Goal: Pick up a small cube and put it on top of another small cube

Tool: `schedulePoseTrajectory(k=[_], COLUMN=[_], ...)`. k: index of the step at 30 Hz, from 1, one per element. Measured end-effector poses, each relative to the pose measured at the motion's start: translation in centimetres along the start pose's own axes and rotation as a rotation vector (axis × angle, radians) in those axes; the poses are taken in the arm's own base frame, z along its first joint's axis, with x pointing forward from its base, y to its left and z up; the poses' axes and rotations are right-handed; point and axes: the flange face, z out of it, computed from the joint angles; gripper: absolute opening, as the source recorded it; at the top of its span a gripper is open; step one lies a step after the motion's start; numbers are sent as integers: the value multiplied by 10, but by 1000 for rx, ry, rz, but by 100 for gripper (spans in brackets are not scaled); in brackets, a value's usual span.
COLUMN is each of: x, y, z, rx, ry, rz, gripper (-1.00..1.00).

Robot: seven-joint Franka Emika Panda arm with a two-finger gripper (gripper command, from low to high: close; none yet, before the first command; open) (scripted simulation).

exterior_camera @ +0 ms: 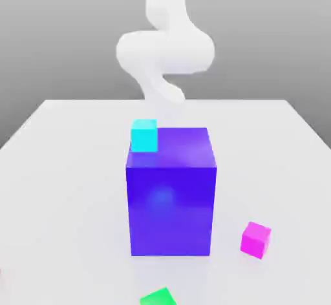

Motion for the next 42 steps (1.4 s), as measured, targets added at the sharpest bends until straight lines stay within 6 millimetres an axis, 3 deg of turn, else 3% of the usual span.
schedulePoseTrajectory(k=[4,9,14,18,22,28,29,36,42], x=[-39,-112,-201,-278,-340,-375,-379,-379,-352], y=[-8,-5,16,45,88,123,127,127,102], z=[95,194,271,314,344,390,395,395,355], rx=[-26,-67,-120,-167,-225,-239,-239,-240,-241], ry=[-158,-331,-485,-598,-687,-704,-705,-705,-705], rz=[-142,-322,-514,-686,-844,-873,-873,-873,-873], gripper=[0,0,0,0,0,0,-100,-100,-100])
